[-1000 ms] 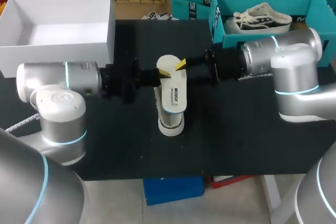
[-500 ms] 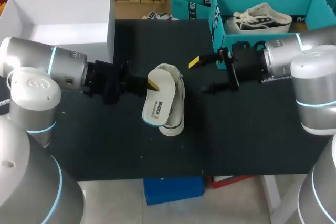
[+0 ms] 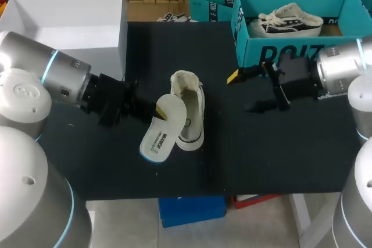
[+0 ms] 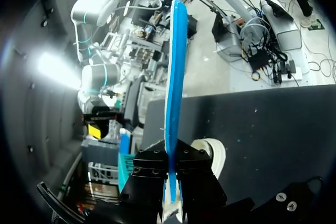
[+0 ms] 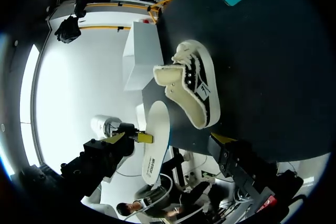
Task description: Take the shoe out of the shoebox, open the shoe tongue, remove and reinsert the insole, then place the shoe into the shoebox
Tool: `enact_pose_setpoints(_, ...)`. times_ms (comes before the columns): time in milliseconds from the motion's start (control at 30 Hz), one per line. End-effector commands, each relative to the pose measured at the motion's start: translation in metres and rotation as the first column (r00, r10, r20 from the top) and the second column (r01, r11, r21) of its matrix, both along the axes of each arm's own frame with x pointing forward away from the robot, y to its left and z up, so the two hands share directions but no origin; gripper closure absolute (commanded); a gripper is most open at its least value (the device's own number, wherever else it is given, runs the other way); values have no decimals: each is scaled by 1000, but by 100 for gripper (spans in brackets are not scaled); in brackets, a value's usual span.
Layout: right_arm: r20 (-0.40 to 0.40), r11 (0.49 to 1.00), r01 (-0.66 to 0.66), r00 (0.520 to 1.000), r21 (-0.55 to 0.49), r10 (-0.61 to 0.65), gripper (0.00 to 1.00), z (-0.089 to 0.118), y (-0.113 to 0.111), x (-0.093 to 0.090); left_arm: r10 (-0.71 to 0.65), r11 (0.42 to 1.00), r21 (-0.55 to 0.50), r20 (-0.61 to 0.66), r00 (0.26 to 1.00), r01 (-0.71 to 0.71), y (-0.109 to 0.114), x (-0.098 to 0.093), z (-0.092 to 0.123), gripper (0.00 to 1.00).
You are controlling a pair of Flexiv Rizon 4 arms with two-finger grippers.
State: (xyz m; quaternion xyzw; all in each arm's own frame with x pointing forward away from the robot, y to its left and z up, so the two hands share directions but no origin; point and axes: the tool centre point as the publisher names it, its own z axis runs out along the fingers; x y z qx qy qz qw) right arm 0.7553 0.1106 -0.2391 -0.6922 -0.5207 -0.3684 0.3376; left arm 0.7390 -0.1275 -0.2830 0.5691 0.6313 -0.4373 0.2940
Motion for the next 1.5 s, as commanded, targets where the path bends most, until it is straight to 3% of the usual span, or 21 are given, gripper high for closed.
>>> enact_pose_setpoints(33, 63, 991, 129, 990, -46, -126, 0, 20, -21, -28, -20, 999, 25, -2, 1000, 20, -3, -7, 1, 100)
enact_pose_setpoints(533, 86, 978, 186, 980, -96, -178, 0, 42, -38, -62, -82, 994, 71, -17, 997, 83, -6, -24, -10, 100)
enact_pose_setpoints(833, 88, 979, 172, 983, -110, -163, 0, 47, -36, -64, -97, 990, 97, -28, 995, 99, -8, -25, -14, 100)
enact_pose_setpoints(1067, 88, 979, 172, 983, -110, -163, 0, 47, -36, -64, -130, 974, 177, -79, 988, 142, -13, -25, -26, 100)
enact_pose_setpoints(1500, 88, 979, 172, 983, -110, -163, 0, 47, -36, -64, -183, 954, 229, -73, 980, 195, -28, 1, -41, 100)
